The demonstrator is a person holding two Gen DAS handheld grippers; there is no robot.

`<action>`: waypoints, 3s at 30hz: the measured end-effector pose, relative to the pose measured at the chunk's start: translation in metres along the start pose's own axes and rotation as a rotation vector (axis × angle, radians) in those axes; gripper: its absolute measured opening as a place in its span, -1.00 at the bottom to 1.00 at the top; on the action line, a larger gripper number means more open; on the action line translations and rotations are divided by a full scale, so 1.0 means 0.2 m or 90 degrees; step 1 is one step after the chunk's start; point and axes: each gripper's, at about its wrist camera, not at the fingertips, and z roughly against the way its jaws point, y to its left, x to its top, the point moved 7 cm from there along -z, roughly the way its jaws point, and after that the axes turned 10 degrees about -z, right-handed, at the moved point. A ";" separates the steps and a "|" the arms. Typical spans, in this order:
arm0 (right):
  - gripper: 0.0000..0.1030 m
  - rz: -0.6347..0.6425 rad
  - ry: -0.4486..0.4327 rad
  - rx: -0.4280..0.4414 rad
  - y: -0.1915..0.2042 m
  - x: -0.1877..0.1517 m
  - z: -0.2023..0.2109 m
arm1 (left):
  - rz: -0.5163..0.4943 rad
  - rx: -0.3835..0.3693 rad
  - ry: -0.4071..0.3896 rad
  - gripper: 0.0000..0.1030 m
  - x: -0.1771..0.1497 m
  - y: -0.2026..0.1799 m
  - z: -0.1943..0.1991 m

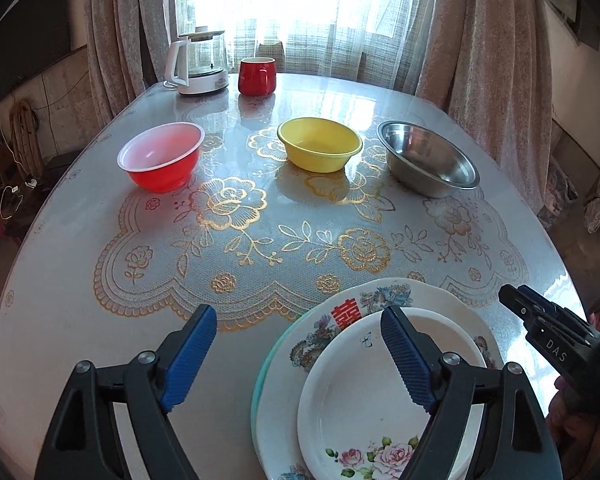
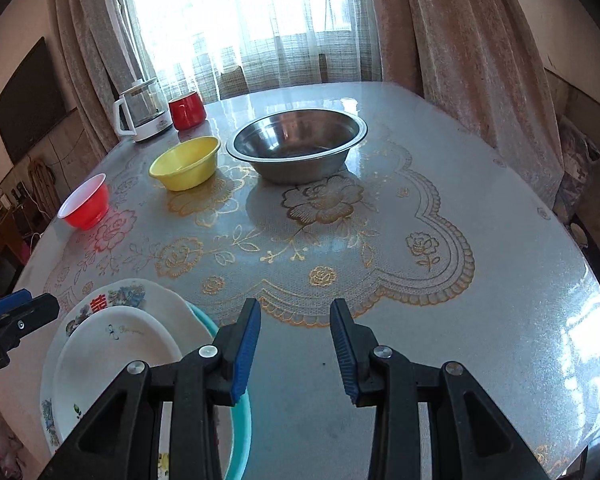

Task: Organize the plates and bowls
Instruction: 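Open both grippers and lift them off the rose-print plate rim, then close the right gripper on the steel bowl rim while the left gripper approaches it, then close the left gripper on the steel bowl rim beside the right gripper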

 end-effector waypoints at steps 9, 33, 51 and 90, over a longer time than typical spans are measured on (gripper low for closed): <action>-0.29 -0.074 0.009 -0.011 -0.19 0.28 -0.25 | 0.035 0.048 0.045 0.68 0.13 0.12 -0.17; -0.27 -0.259 0.050 0.095 -0.20 0.70 -0.65 | 0.040 0.025 0.083 0.68 0.25 0.09 -0.33; -0.57 -0.262 0.039 0.144 -0.23 0.68 -0.69 | -0.008 0.044 0.079 0.68 0.30 0.00 -0.34; -0.62 -0.248 0.040 0.133 -0.26 0.56 -0.56 | -0.124 -0.102 0.120 -0.43 0.69 -0.60 -0.81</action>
